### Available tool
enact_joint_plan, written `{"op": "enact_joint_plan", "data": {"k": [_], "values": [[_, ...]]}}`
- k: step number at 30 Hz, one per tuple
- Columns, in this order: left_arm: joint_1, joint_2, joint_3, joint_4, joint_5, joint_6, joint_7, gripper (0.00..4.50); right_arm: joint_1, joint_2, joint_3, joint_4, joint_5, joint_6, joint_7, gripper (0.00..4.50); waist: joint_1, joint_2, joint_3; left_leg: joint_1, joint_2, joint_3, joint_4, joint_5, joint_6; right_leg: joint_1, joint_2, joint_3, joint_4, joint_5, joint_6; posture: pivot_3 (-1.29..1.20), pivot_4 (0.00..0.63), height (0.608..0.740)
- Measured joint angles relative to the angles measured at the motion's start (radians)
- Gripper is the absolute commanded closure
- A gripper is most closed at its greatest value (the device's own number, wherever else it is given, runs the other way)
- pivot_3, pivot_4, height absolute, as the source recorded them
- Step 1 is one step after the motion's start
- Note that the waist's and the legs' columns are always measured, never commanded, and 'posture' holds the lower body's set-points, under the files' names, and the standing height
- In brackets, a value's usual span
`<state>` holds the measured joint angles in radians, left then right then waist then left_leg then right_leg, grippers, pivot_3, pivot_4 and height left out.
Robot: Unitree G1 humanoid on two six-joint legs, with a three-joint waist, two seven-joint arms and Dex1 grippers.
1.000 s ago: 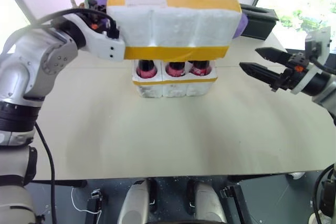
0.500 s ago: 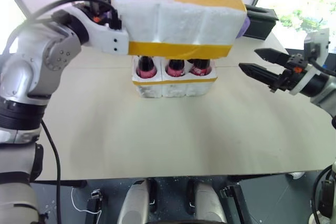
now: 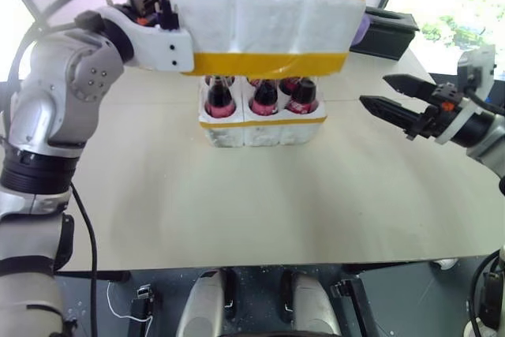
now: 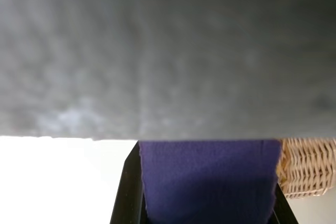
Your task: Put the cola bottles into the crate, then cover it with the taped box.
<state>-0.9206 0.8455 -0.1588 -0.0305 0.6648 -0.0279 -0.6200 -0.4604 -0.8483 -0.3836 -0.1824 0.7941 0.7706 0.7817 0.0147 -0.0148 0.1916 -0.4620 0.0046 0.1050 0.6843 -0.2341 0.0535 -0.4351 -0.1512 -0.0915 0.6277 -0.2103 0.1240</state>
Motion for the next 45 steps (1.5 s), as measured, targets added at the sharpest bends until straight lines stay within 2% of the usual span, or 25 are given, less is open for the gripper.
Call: {"op": "enact_joint_plan", "data": {"k": [7, 13, 23, 30, 37, 44, 45], "values": [[0.064, 0.015, 0.016, -0.092, 0.010, -0.002, -0.008, 4.13, 0.000, 0.000, 0.000, 0.000, 0.006, 0.000, -0.005, 0.00, -0.003, 0.000, 0.000, 0.000, 0.000, 0.000, 0.000, 0.000, 0.000, 0.000, 0.000, 0.000, 0.000, 0.000, 0.000, 0.00, 0.150, 0.736], [0.092, 0.046, -0.011, -0.063, 0.100, -0.047, 0.038, 4.13, -0.003, 0.000, 0.000, 0.000, 0.012, 0.001, -0.011, 0.00, 0.000, 0.000, 0.000, 0.000, 0.000, 0.000, 0.000, -0.001, 0.002, 0.000, 0.000, 0.000, 0.000, 0.000, 0.000, 0.00, 0.150, 0.736], [0.076, -0.026, -0.089, 0.051, 0.165, -0.080, 0.088, 4.13, 0.032, -0.019, -0.005, -0.029, 0.014, 0.000, 0.018, 0.00, -0.002, 0.000, 0.000, 0.000, 0.000, 0.000, 0.000, -0.001, 0.002, 0.000, 0.000, 0.000, 0.000, 0.000, 0.000, 0.00, 0.150, 0.736], [-0.009, -0.068, -0.108, 0.096, 0.180, -0.084, 0.062, 4.13, 0.033, -0.013, -0.006, -0.031, 0.015, 0.000, 0.007, 0.00, -0.002, 0.000, 0.000, 0.000, 0.000, 0.000, 0.000, -0.001, 0.002, 0.000, 0.000, 0.000, 0.000, 0.000, 0.000, 0.00, 0.150, 0.736], [0.150, 0.011, -0.095, 0.016, 0.201, -0.114, 0.085, 4.13, 0.037, -0.005, -0.011, -0.030, 0.015, -0.002, 0.005, 0.00, -0.004, 0.000, 0.000, 0.000, 0.001, 0.000, 0.000, -0.002, 0.002, 0.000, 0.000, 0.000, 0.000, 0.000, 0.000, 0.00, 0.150, 0.736], [0.181, 0.018, -0.084, -0.001, 0.246, -0.129, 0.184, 4.13, 0.037, 0.004, -0.008, -0.029, 0.013, -0.007, 0.007, 0.00, -0.005, 0.000, 0.000, 0.000, 0.001, 0.000, -0.001, -0.002, 0.002, -0.001, 0.000, 0.000, 0.000, 0.000, 0.000, 0.00, 0.150, 0.736], [0.178, 0.018, -0.084, 0.009, 0.252, -0.138, 0.206, 3.64, 0.037, 0.004, -0.007, -0.029, 0.013, -0.009, 0.007, 0.00, -0.005, 0.000, 0.000, 0.001, 0.001, 0.000, -0.001, -0.002, 0.002, -0.001, 0.000, 0.000, 0.000, 0.000, 0.000, 0.00, 0.150, 0.736]]}}
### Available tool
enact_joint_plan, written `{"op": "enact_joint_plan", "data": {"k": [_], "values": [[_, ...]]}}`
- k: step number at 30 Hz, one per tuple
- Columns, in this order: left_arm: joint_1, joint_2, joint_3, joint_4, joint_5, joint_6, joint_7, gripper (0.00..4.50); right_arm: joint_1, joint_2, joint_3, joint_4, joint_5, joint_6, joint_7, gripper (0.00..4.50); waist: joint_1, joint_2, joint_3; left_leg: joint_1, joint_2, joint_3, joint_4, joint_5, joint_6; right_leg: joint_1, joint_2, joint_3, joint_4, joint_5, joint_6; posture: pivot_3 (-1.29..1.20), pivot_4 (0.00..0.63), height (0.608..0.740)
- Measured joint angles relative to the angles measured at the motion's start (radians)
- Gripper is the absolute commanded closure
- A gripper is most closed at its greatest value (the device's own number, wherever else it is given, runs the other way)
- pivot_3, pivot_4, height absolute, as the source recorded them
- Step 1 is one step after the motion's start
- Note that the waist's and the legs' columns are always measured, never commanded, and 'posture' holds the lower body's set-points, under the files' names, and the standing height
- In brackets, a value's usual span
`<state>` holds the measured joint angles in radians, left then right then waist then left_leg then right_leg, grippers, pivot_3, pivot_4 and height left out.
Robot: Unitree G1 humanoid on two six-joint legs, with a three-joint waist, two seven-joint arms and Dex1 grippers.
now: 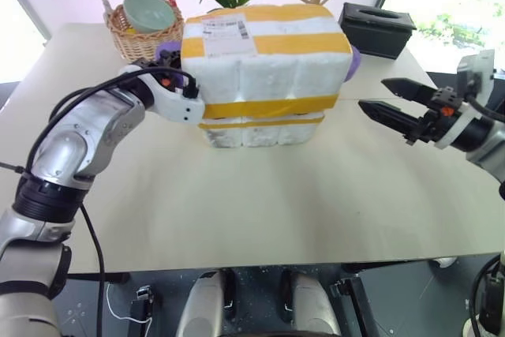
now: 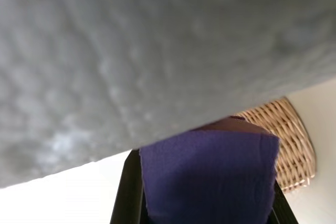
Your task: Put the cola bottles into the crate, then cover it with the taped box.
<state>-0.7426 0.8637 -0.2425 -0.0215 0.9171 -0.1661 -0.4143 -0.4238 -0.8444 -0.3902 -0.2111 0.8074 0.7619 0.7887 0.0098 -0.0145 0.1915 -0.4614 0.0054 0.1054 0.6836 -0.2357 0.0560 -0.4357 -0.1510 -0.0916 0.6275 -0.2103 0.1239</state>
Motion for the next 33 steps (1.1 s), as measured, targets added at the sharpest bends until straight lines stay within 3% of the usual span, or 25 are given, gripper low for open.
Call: {"op": "enact_joint_plan", "data": {"k": [6, 15, 19, 25, 33], "values": [[-0.007, 0.016, -0.001, 0.046, 0.012, -0.089, 0.085, 0.61, -0.009, 0.000, 0.007, 0.002, 0.000, -0.002, 0.000, 0.00, 0.004, 0.000, 0.000, 0.000, 0.000, 0.000, 0.000, 0.000, 0.000, 0.000, 0.000, 0.000, 0.000, 0.000, 0.000, 0.00, 0.150, 0.736], [0.127, 0.098, 0.113, -0.012, -0.097, -0.210, 0.176, 0.61, -0.010, 0.000, 0.013, 0.003, 0.001, 0.010, -0.006, 0.00, 0.003, 0.000, 0.000, 0.000, 0.001, 0.000, 0.000, 0.000, 0.000, 0.000, -0.001, 0.000, 0.000, 0.000, 0.000, 0.00, 0.150, 0.736], [0.186, 0.135, 0.200, -0.020, -0.223, -0.289, 0.197, 0.61, -0.011, 0.000, 0.018, 0.003, 0.001, 0.016, -0.005, 0.00, 0.003, 0.000, 0.000, 0.000, 0.000, 0.000, 0.000, 0.000, 0.000, 0.000, -0.001, 0.000, -0.001, 0.000, 0.000, 0.00, 0.150, 0.736], [0.208, 0.156, 0.276, 0.033, -0.593, -0.345, 0.032, 0.61, -0.012, 0.000, 0.027, 0.003, 0.000, 0.017, 0.000, 0.00, 0.001, 0.000, 0.000, 0.000, 0.001, 0.000, 0.000, 0.000, 0.000, -0.001, -0.001, 0.000, -0.001, 0.000, 0.000, 0.00, 0.150, 0.736], [0.279, 0.240, 0.287, 0.121, -0.723, -0.501, -0.115, 0.61, -0.003, 0.000, 0.026, 0.001, 0.000, 0.017, 0.003, 0.00, 0.004, 0.001, 0.000, 0.000, 0.001, 0.001, 0.000, -0.001, 0.000, -0.001, -0.001, 0.000, -0.002, 0.000, 0.000, 0.00, 0.150, 0.736]]}}
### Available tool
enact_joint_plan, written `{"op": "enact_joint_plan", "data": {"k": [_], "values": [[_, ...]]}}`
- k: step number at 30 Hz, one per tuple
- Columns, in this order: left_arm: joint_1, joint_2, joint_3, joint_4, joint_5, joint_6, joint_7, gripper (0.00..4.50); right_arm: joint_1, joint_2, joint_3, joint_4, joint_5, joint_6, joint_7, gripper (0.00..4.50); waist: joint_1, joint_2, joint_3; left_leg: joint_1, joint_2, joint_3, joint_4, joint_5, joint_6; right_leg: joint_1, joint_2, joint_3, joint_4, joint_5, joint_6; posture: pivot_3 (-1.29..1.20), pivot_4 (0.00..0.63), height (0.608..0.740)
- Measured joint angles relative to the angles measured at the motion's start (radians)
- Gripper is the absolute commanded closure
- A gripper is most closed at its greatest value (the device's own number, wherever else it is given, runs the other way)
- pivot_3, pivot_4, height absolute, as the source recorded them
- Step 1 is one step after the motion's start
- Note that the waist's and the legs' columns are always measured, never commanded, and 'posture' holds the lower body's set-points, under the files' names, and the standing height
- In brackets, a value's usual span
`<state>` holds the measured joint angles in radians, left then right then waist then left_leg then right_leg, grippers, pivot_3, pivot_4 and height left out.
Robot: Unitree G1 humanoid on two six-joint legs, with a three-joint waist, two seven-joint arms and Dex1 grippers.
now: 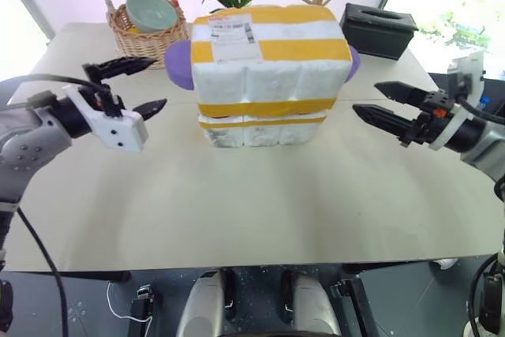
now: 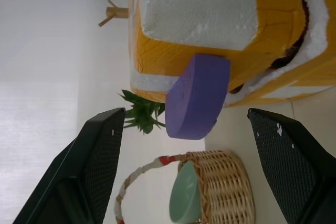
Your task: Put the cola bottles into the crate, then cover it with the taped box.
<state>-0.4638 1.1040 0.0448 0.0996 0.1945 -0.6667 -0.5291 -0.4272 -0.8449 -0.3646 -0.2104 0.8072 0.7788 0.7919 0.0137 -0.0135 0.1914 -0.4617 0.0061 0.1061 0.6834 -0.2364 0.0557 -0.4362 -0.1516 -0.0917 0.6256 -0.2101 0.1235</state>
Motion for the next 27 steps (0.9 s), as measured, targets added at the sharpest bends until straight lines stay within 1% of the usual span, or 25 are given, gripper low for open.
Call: {"op": "enact_joint_plan", "data": {"k": [2, 5, 6, 7, 9, 11, 12, 15, 16, 19, 20, 21, 23, 25, 27], "values": [[-0.010, -0.002, 0.005, 0.008, -0.055, 0.037, -0.037, 0.61, 0.014, 0.000, -0.003, -0.002, 0.000, 0.000, 0.000, 0.00, 0.000, 0.000, 0.000, 0.000, 0.000, 0.000, 0.000, 0.000, 0.000, 0.000, 0.000, 0.000, 0.000, 0.000, 0.000, 0.00, 0.150, 0.736], [-0.061, -0.024, 0.007, -0.015, -0.237, 0.236, -0.153, 0.61, 0.025, -0.002, -0.005, -0.004, 0.001, 0.000, 0.000, 0.00, -0.001, 0.000, 0.000, 0.000, 0.000, 0.000, 0.000, 0.000, 0.000, 0.000, 0.000, 0.000, 0.000, 0.000, 0.000, 0.00, 0.150, 0.736], [-0.103, -0.043, 0.004, -0.033, -0.325, 0.363, -0.202, 0.61, 0.027, -0.004, -0.007, -0.004, 0.001, 0.001, 0.000, 0.00, 0.000, 0.000, 0.000, 0.000, 0.000, 0.000, 0.000, 0.000, 0.000, 0.000, 0.000, 0.000, 0.001, 0.000, 0.000, 0.00, 0.150, 0.736], [-0.175, -0.071, 0.002, -0.044, -0.434, 0.532, -0.240, 0.61, 0.029, -0.007, -0.008, -0.006, 0.001, 0.001, 0.002, 0.00, 0.002, -0.001, 0.000, 0.000, 0.000, -0.001, 0.001, 0.001, 0.000, 0.001, 0.001, 0.000, 0.001, 0.000, 0.000, 0.00, 0.150, 0.736], [-0.359, -0.127, 0.003, -0.033, -0.628, 0.866, -0.278, 0.61, 0.026, -0.009, -0.003, -0.012, 0.002, 0.002, 0.007, 0.00, 0.004, -0.002, 0.001, -0.001, 0.000, -0.003, 0.002, 0.002, -0.002, 0.003, 0.002, -0.001, 0.001, 0.000, 0.001, 0.00, 0.150, 0.736], [-0.543, -0.180, -0.001, -0.001, -0.761, 1.120, -0.336, 0.61, 0.027, -0.019, -0.003, -0.016, 0.001, 0.002, 0.020, 0.00, 0.001, -0.002, 0.000, 0.002, -0.003, -0.003, 0.002, 0.003, -0.004, 0.006, 0.001, -0.001, 0.003, -0.001, 0.002, 0.00, 0.150, 0.736], [-0.609, -0.208, -0.010, 0.013, -0.792, 1.181, -0.364, 0.61, 0.026, -0.023, 0.000, -0.019, 0.001, 0.002, 0.024, 0.00, 0.000, -0.002, 0.000, 0.002, -0.004, -0.003, 0.002, 0.003, -0.004, 0.007, 0.001, -0.001, 0.002, -0.001, 0.003, 0.00, 0.150, 0.736], [-0.779, -0.319, -0.098, 0.125, -0.800, 1.321, -0.460, 0.61, 0.029, -0.039, 0.002, -0.023, 0.001, 0.003, 0.041, 0.00, 0.000, -0.002, 0.000, 0.004, -0.007, -0.003, 0.002, 0.003, -0.004, 0.009, 0.000, -0.001, 0.001, -0.002, 0.004, 0.00, 0.150, 0.736], [-0.809, -0.346, -0.120, 0.165, -0.792, 1.344, -0.482, 0.61, 0.031, -0.040, 0.001, -0.026, 0.001, 0.003, 0.043, 0.00, -0.001, -0.002, 0.000, 0.004, -0.006, -0.003, 0.002, 0.003, -0.004, 0.008, 0.000, -0.001, 0.000, -0.002, 0.004, 0.00, 0.150, 0.736], [-0.938, -0.462, -0.183, 0.379, -0.744, 1.403, -0.543, 0.61, 0.048, -0.040, -0.004, -0.041, 0.002, 0.011, 0.039, 0.00, 0.000, -0.002, 0.001, 0.003, -0.006, -0.003, 0.002, 0.003, -0.003, 0.008, 0.000, -0.001, 0.000, -0.002, 0.004, 0.00, 0.150, 0.736], [-0.995, -0.514, -0.194, 0.481, -0.719, 1.403, -0.557, 0.61, 0.061, -0.039, -0.005, -0.054, 0.002, 0.013, 0.035, 0.00, 0.002, -0.002, 0.001, 0.002, -0.006, -0.004, 0.002, 0.003, -0.002, 0.007, 0.000, -0.001, -0.001, -0.002, 0.004, 0.00, 0.150, 0.736], [-1.032, -0.544, -0.198, 0.548, -0.700, 1.395, -0.560, 0.61, 0.069, -0.037, -0.004, -0.066, 0.003, 0.015, 0.031, 0.00, 0.001, -0.002, 0.001, 0.002, -0.006, -0.004, 0.002, 0.002, -0.002, 0.007, 0.000, -0.001, -0.002, -0.002, 0.004, 0.00, 0.150, 0.736], [-1.125, -0.630, -0.190, 0.741, -0.651, 1.347, -0.550, 0.61, 0.102, -0.033, -0.010, -0.093, 0.005, 0.022, 0.017, 0.00, 0.000, -0.002, 0.001, 0.002, -0.006, -0.005, 0.001, 0.001, 0.000, 0.007, 0.000, -0.001, -0.003, -0.002, 0.004, 0.00, 0.150, 0.736], [-1.174, -0.683, -0.179, 0.874, -0.611, 1.301, -0.534, 0.61, 0.114, -0.022, -0.013, -0.111, 0.014, 0.025, 0.004, 0.00, -0.002, -0.002, 0.001, 0.001, -0.006, -0.004, 0.001, 0.001, 0.000, 0.007, -0.001, -0.001, -0.004, -0.002, 0.004, 0.00, 0.150, 0.736], [-1.193, -0.731, -0.179, 0.973, -0.562, 1.254, -0.527, 0.61, 0.131, -0.019, -0.017, -0.133, 0.023, 0.028, -0.008, 0.00, -0.002, -0.002, 0.001, 0.002, -0.005, -0.005, 0.001, 0.001, 0.000, 0.007, 0.000, -0.001, -0.004, -0.002, 0.004, 0.00, 0.150, 0.736]]}}
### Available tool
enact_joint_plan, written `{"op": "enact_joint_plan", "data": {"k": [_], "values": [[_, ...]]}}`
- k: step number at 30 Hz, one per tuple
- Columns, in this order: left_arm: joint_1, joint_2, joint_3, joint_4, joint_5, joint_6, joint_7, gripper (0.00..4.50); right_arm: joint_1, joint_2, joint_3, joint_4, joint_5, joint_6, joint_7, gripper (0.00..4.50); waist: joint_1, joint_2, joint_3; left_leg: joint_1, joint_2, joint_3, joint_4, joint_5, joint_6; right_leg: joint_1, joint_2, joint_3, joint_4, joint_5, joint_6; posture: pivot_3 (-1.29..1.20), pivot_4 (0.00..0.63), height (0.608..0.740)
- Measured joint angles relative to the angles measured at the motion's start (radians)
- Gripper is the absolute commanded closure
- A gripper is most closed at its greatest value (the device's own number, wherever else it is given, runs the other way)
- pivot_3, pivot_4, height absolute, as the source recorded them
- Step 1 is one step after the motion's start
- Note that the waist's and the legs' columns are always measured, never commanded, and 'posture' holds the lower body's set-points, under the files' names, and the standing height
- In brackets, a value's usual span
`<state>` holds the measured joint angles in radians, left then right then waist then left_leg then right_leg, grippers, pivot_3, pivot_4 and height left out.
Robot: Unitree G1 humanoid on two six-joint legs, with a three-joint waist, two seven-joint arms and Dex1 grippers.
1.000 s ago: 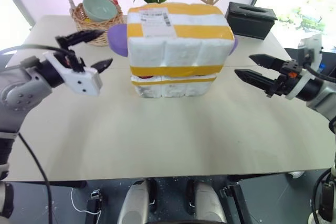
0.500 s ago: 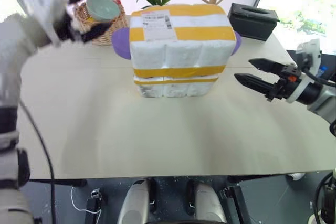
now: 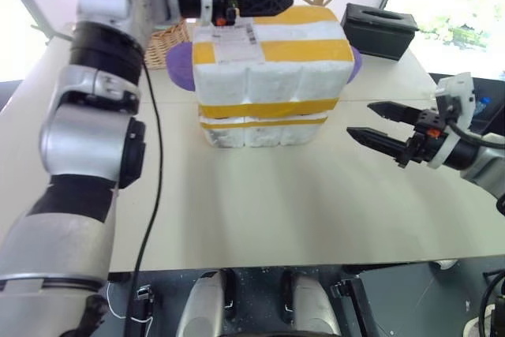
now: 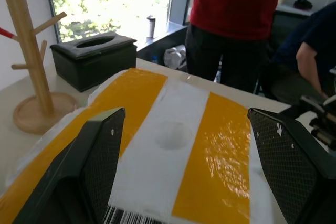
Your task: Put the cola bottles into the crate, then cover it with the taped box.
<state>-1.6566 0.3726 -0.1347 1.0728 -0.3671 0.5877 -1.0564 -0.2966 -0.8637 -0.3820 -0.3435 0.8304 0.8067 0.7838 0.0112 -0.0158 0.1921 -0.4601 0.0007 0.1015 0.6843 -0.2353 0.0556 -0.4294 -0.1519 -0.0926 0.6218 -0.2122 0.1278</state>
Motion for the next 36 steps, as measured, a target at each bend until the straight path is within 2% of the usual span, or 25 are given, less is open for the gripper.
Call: {"op": "enact_joint_plan", "data": {"k": [7, 11, 15, 19, 23, 26, 28, 31, 35, 36], "values": [[0.016, -0.057, -0.031, 0.088, 0.157, -0.117, -0.062, 0.61, 0.006, 0.001, 0.000, -0.023, 0.011, 0.001, -0.015, 0.00, 0.002, 0.000, 0.000, -0.001, 0.001, 0.000, 0.000, -0.002, 0.004, -0.001, 0.000, 0.000, -0.001, 0.000, -0.001, 0.00, 0.150, 0.736], [0.022, -0.063, -0.013, 0.096, 0.191, -0.155, -0.050, 0.61, 0.002, 0.002, 0.004, -0.023, 0.010, -0.001, -0.015, 0.00, 0.002, 0.001, -0.001, 0.000, 0.001, 0.000, 0.000, -0.003, 0.005, 0.000, -0.001, 0.000, -0.002, 0.001, -0.001, 0.00, 0.150, 0.736], [0.018, -0.051, 0.067, 0.114, 0.172, -0.119, -0.039, 0.61, -0.001, 0.002, 0.020, -0.023, 0.009, -0.006, -0.012, 0.00, 0.001, 0.001, -0.001, 0.000, 0.002, 0.000, 0.000, -0.003, 0.005, 0.000, 0.000, 0.000, -0.002, 0.001, -0.001, 0.00, 0.150, 0.736], [-0.029, 0.053, 0.209, 0.073, 0.068, 0.055, -0.064, 0.61, -0.004, 0.000, 0.023, -0.004, 0.007, -0.008, 0.001, 0.00, -0.006, 0.000, 0.001, -0.005, 0.003, 0.001, 0.000, -0.003, 0.004, -0.006, 0.000, 0.000, 0.001, 0.001, -0.001, 0.00, 0.150, 0.736], [-0.036, 0.220, 0.277, -0.245, -0.062, 0.289, -0.161, 0.61, -0.022, -0.002, 0.029, 0.025, -0.003, -0.010, 0.017, 0.00, -0.008, 0.001, 0.001, -0.004, 0.003, 0.002, -0.002, 0.000, -0.002, -0.006, 0.000, 0.000, 0.001, 0.001, -0.001, 0.00, 0.150, 0.736], [0.148, 0.405, 0.286, -0.612, -0.177, 0.443, -0.267, 0.61, -0.033, -0.015, 0.040, 0.043, -0.016, -0.020, 0.041, 0.00, -0.024, 0.006, 0.000, 0.001, 0.003, 0.002, -0.002, -0.001, -0.003, -0.002, 0.000, 0.002, 0.000, 0.000, 0.000, 0.00, 0.150, 0.736], [0.371, 0.576, 0.282, -0.834, -0.238, 0.519, -0.345, 0.61, -0.034, -0.027, 0.046, 0.064, -0.031, -0.031, 0.068, 0.00, -0.030, 0.007, -0.001, 0.003, 0.003, 0.002, -0.002, 0.000, -0.004, -0.001, 0.000, 0.002, 0.001, 0.000, -0.001, 0.00, 0.150, 0.736], [0.737, 0.757, 0.298, -1.036, -0.265, 0.524, -0.410, 0.61, -0.045, -0.066, 0.054, 0.111, -0.053, -0.053, 0.116, 0.00, -0.025, 0.006, 0.000, 0.003, 0.004, 0.002, -0.001, 0.000, -0.004, 0.000, 0.001, 0.002, -0.001, 0.000, -0.004, 0.00, 0.150, 0.736], [1.059, 0.846, 0.380, -1.140, -0.225, 0.395, -0.415, 0.61, -0.064, -0.113, 0.063, 0.155, -0.073, -0.072, 0.191, 0.00, -0.009, 0.006, 0.000, 0.002, 0.004, 0.001, -0.001, -0.003, -0.006, -0.003, 0.000, 0.000, -0.008, 0.000, -0.009, 0.00, 0.150, 0.736], [1.100, 0.846, 0.397, -1.144, -0.214, 0.369, -0.407, 0.61, -0.066, -0.122, 0.065, 0.167, -0.077, -0.076, 0.207, 0.00, -0.005, 0.006, 0.000, 0.001, 0.004, 0.001, -0.001, -0.003, -0.006, -0.003, 0.000, 0.000, -0.008, 0.000, -0.009, 0.00, 0.150, 0.736]]}}
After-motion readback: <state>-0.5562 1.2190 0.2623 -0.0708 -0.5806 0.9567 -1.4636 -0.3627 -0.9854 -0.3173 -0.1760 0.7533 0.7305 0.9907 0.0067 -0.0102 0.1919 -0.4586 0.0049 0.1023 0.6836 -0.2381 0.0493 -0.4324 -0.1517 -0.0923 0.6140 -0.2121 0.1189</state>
